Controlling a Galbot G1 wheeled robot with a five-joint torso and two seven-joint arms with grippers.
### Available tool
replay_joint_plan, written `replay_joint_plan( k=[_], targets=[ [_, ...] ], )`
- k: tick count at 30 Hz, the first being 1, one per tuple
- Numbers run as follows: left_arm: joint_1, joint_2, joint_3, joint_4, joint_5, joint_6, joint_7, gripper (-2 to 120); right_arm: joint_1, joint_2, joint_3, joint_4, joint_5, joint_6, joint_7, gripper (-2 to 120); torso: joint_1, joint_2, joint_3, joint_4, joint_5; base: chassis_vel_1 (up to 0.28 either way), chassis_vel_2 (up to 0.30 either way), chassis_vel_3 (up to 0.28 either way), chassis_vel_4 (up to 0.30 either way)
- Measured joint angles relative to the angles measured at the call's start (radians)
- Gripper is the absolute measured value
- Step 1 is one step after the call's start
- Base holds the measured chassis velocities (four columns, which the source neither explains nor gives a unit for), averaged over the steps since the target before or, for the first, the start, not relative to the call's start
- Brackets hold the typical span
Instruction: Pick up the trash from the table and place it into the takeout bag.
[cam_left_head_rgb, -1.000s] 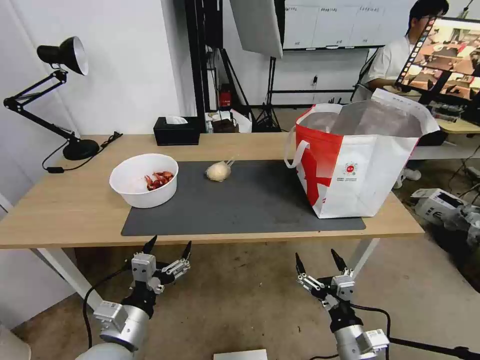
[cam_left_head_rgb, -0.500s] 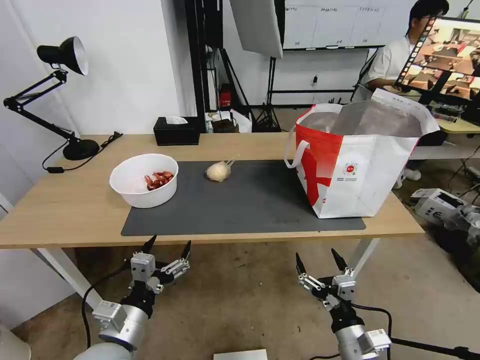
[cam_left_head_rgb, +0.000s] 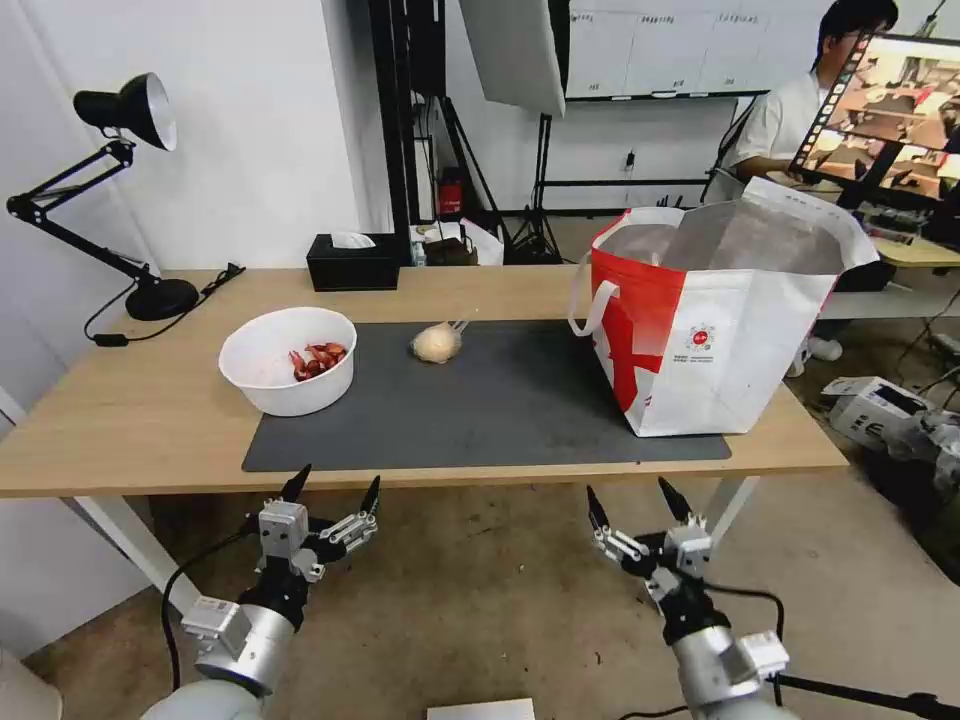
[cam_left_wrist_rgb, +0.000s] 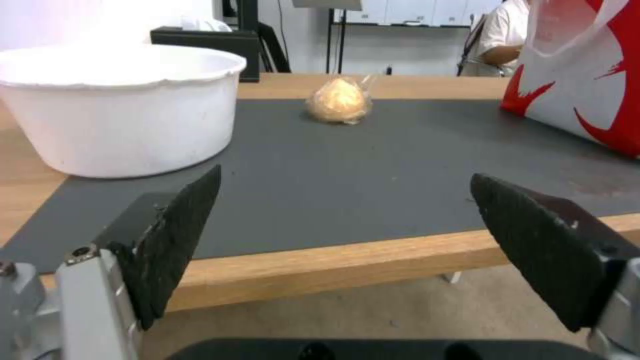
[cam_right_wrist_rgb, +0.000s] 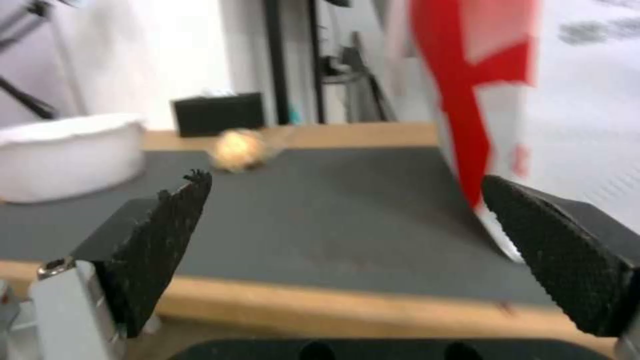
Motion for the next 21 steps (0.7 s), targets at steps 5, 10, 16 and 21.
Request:
replay_joint_plan(
  k=[5, 10, 16, 21],
  targets=[
    [0.003, 0.001, -0.004, -0.006, 0.000, 0.001, 0.000, 100, 0.117, -0.057, -0.033, 0.008, 0.086, -0.061, -0.020, 100, 0.000, 0.000, 0.000, 0.0002, -0.0001, 0.000, 0.000, 0.000, 0.000],
    [0.010, -0.001, -0.007, -0.009, 0.000, 0.001, 0.000, 100, 0.290, -0.132, -0.106, -0.021, 0.181, -0.133, -0.028, 100, 0.000, 0.000, 0.000, 0.0000, 0.0000, 0.000, 0.000, 0.000, 0.000],
    [0.011, -0.001, -0.012, -0.009, 0.001, 0.002, 0.000, 100, 0.540, -0.172, -0.247, -0.113, 0.255, -0.179, 0.001, 100, 0.000, 0.000, 0.000, 0.0000, 0.0000, 0.000, 0.000, 0.000, 0.000],
    [0.012, -0.004, -0.013, 0.000, 0.005, 0.002, 0.000, 100, 0.799, -0.124, -0.425, -0.249, 0.319, -0.218, 0.047, 100, 0.000, 0.000, 0.000, -0.0001, 0.0001, 0.000, 0.000, 0.000, 0.000]
  ],
)
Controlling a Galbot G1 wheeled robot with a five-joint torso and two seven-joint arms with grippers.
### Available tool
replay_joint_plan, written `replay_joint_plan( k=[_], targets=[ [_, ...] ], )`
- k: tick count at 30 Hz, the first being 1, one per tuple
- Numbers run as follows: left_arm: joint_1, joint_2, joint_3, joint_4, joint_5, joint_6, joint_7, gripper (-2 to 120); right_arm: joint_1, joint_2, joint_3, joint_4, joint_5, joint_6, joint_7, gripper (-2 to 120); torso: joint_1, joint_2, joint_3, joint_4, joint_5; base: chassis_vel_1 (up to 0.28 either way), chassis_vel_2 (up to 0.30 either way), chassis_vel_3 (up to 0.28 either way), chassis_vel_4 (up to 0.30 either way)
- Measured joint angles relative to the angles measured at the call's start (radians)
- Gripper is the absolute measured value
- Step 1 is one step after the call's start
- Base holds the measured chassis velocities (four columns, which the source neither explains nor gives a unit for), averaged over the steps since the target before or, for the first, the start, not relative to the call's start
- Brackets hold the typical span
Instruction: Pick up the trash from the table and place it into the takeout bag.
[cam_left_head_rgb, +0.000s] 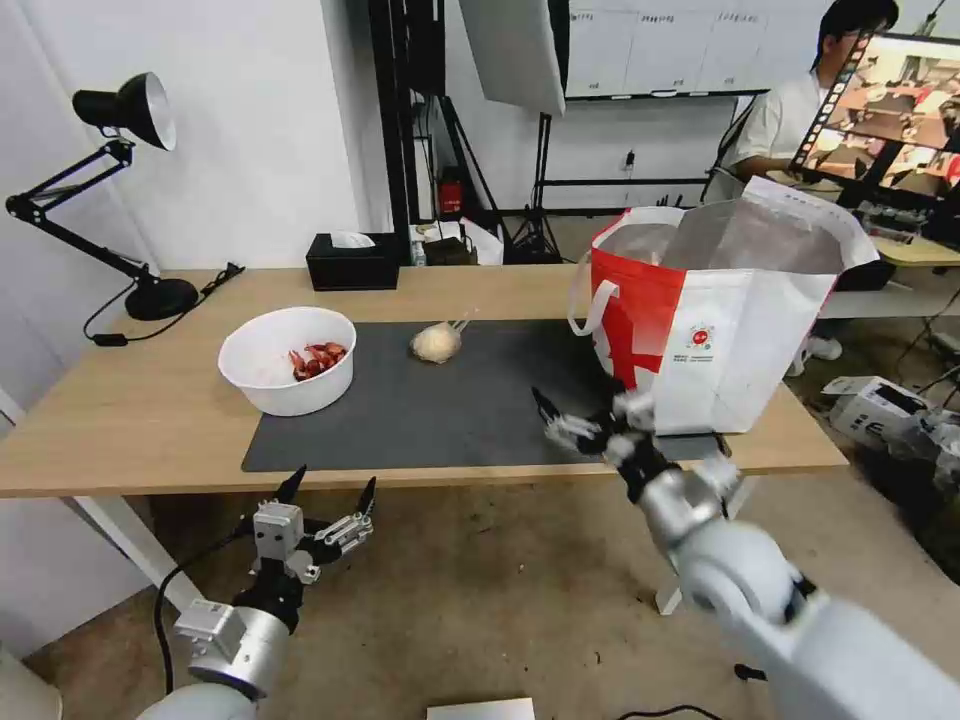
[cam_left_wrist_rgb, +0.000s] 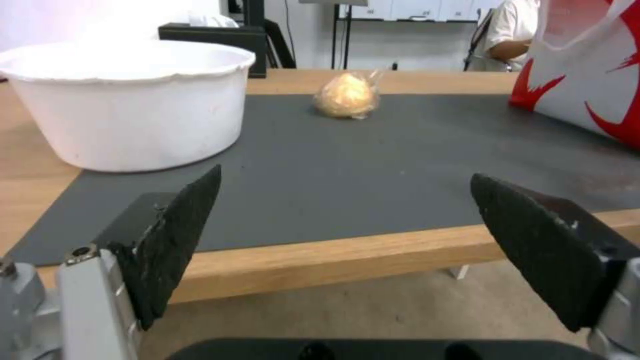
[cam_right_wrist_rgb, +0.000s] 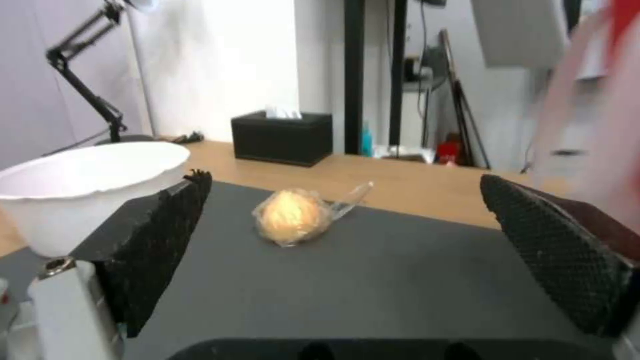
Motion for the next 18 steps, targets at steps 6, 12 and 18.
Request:
replay_joint_plan(
  k=[6, 12, 18],
  targets=[
    [0.000, -0.004, 0.000, 0.006, 0.001, 0.001, 0.000, 100, 0.306, 0.133, -0.195, -0.256, 0.073, -0.052, 0.032, 100, 0.000, 0.000, 0.000, 0.0001, -0.0006, 0.000, 0.000, 0.000, 0.000],
    [0.001, -0.002, -0.004, 0.013, 0.000, 0.001, -0.001, 100, 0.431, 0.272, -0.266, -0.476, 0.113, -0.075, 0.023, 100, 0.000, 0.000, 0.000, 0.0003, -0.0006, 0.000, 0.000, 0.000, 0.000],
    [0.001, 0.001, -0.007, 0.018, -0.001, 0.001, -0.001, 100, 0.520, 0.375, -0.292, -0.686, 0.117, -0.090, -0.025, 100, 0.000, 0.000, 0.000, 0.0001, -0.0005, 0.000, 0.000, 0.000, 0.000]
  ],
)
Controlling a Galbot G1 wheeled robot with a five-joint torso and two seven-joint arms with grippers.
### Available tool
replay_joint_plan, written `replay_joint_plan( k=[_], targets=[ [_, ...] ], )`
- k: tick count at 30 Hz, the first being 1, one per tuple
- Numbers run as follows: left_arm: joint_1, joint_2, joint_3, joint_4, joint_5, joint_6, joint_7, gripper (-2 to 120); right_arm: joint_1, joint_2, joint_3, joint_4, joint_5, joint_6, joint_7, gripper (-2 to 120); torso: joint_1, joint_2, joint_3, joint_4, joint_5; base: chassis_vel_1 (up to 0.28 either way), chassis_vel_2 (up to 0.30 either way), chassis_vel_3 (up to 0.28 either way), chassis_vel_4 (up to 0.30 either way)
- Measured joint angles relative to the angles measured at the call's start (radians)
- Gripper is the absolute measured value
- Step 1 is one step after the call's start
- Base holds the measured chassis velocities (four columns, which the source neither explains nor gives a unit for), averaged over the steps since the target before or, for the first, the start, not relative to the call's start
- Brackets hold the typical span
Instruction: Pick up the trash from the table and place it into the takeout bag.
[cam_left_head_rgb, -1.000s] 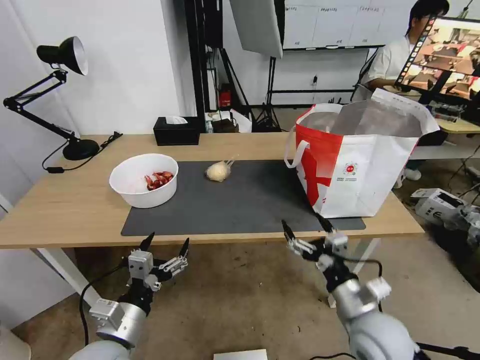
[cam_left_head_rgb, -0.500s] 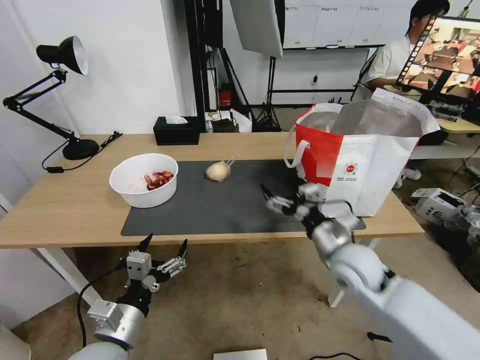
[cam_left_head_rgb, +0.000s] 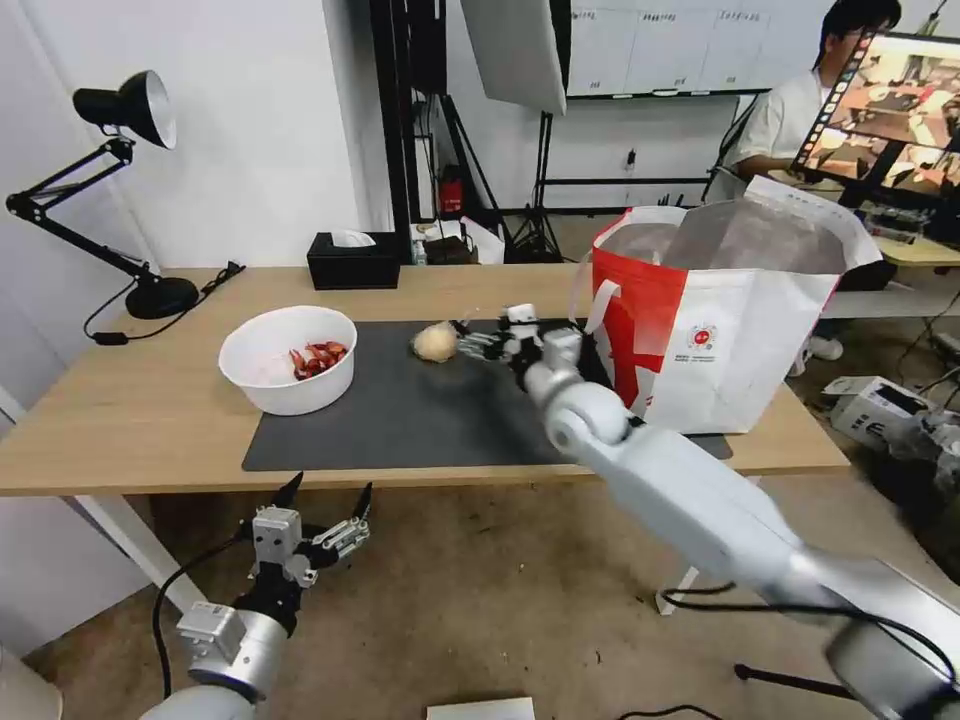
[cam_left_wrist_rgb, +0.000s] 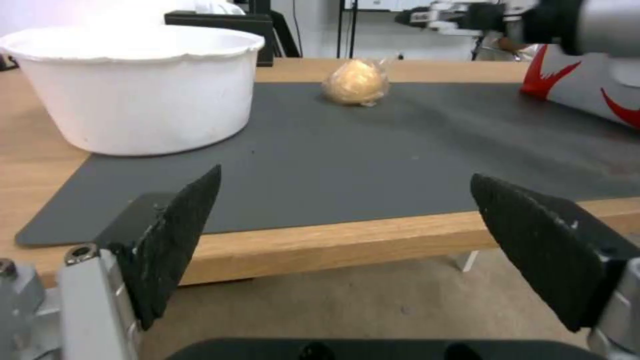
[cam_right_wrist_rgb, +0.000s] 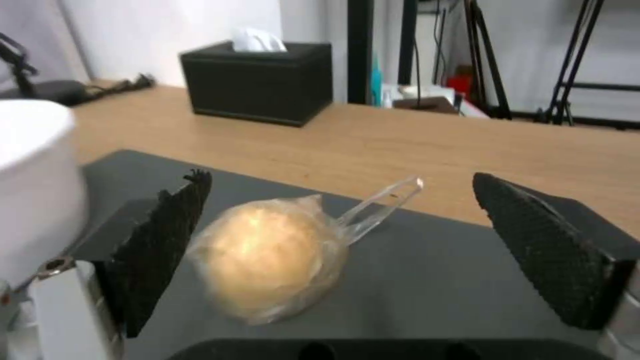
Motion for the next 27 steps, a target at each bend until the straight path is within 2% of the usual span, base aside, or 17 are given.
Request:
replay_joint_plan(
  k=[3, 11, 13, 17, 27],
  targets=[
    [-0.001, 0.000, -0.002, 0.008, -0.002, -0.001, 0.000, 100, 0.052, 0.059, -0.005, -0.116, -0.007, -0.010, -0.053, 100, 0.000, 0.000, 0.000, -0.0001, 0.0000, 0.000, 0.000, 0.000, 0.000],
    [0.000, 0.000, -0.004, 0.015, -0.003, -0.006, 0.000, 100, 0.086, 0.149, -0.004, -0.223, -0.033, -0.043, -0.099, 100, 0.000, 0.000, 0.000, 0.0002, 0.0001, 0.000, 0.000, 0.000, 0.000],
    [0.003, -0.004, -0.007, 0.011, -0.004, -0.006, -0.001, 100, 0.097, 0.182, -0.002, -0.257, -0.053, -0.082, -0.105, 100, 0.000, 0.000, 0.000, 0.0001, 0.0001, 0.000, 0.000, 0.000, 0.000],
    [0.012, -0.005, -0.013, 0.007, -0.004, -0.008, -0.001, 100, 0.108, 0.208, -0.002, -0.288, -0.085, -0.135, -0.114, 100, 0.000, 0.000, 0.000, 0.0000, 0.0002, 0.000, 0.000, 0.000, 0.000],
    [0.017, -0.002, -0.017, -0.001, -0.006, -0.010, -0.001, 100, 0.124, 0.240, 0.001, -0.334, -0.136, -0.195, -0.143, 100, 0.000, 0.000, 0.000, 0.0000, 0.0002, 0.000, 0.000, 0.000, 0.000]
  ],
)
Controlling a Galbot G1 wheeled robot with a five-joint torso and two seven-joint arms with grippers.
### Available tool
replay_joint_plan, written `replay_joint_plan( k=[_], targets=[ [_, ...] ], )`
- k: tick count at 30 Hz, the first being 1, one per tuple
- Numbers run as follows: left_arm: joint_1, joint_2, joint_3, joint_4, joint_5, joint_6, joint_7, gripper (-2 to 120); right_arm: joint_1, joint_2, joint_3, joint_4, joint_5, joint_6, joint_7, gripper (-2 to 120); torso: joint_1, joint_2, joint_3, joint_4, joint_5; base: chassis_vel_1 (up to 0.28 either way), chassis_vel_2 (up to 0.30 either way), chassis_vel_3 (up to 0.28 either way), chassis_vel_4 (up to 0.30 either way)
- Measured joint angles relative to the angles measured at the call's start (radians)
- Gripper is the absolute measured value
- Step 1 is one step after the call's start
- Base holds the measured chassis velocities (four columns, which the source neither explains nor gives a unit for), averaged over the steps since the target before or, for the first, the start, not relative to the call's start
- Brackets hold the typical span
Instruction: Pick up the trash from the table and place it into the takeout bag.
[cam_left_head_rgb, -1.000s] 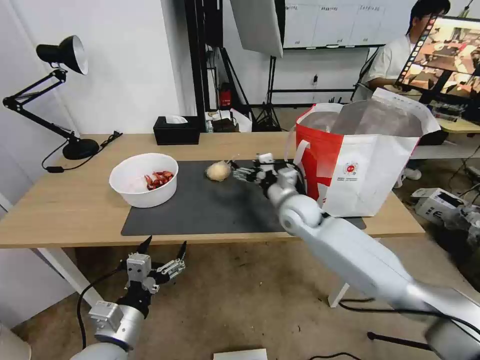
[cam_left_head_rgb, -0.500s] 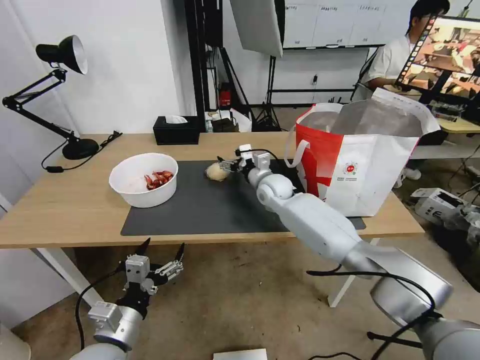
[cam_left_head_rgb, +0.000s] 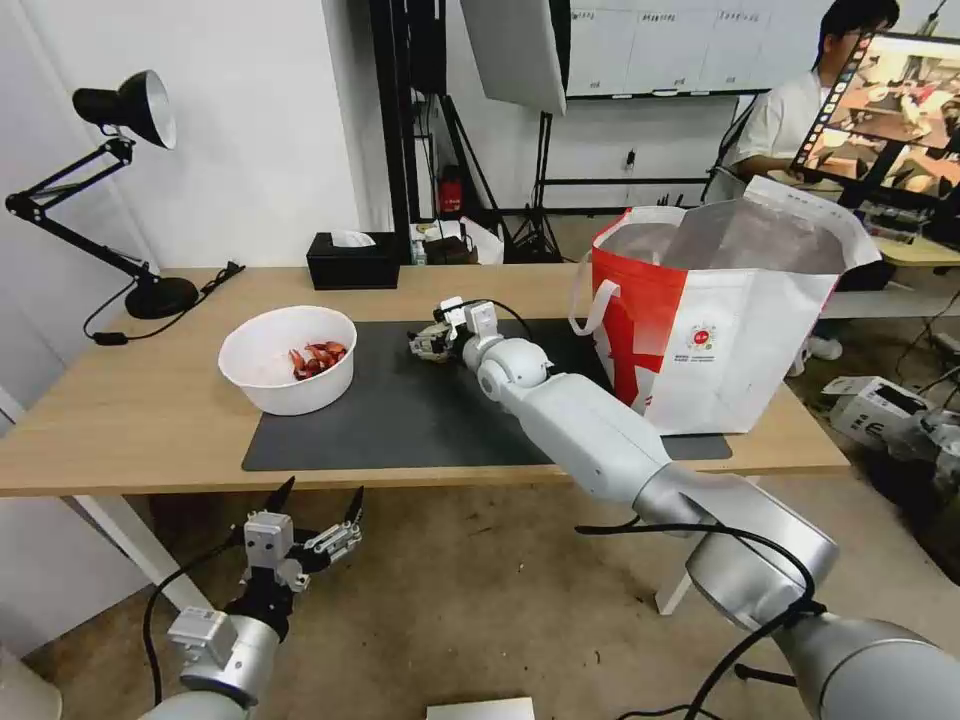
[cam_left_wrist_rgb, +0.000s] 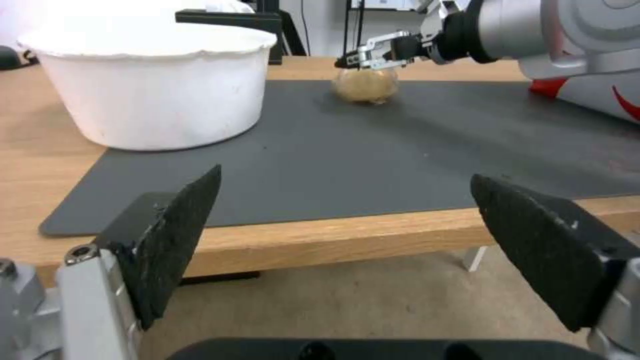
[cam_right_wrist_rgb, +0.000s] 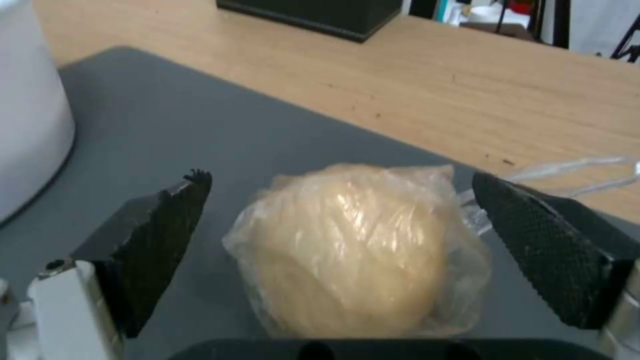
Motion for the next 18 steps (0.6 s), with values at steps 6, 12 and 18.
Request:
replay_joint_plan(
  k=[6, 12, 18],
  targets=[
    [-0.001, -0.001, 0.004, 0.005, 0.000, -0.004, 0.000, 100, 0.001, 0.013, 0.004, -0.019, -0.024, -0.009, -0.003, 100, 0.000, 0.000, 0.000, -0.0001, 0.0000, 0.000, 0.000, 0.000, 0.000],
    [-0.003, 0.001, 0.004, 0.007, 0.000, -0.005, -0.001, 100, -0.002, 0.019, 0.008, -0.026, -0.035, -0.014, 0.001, 100, 0.000, 0.000, 0.000, 0.0000, 0.0001, 0.000, 0.000, 0.000, 0.000],
    [-0.005, 0.001, 0.005, 0.010, 0.000, -0.006, -0.001, 100, -0.009, 0.021, 0.011, -0.026, -0.031, -0.021, 0.006, 81, 0.000, 0.000, 0.000, 0.0001, 0.0001, 0.000, 0.000, 0.000, 0.000]
  ],
)
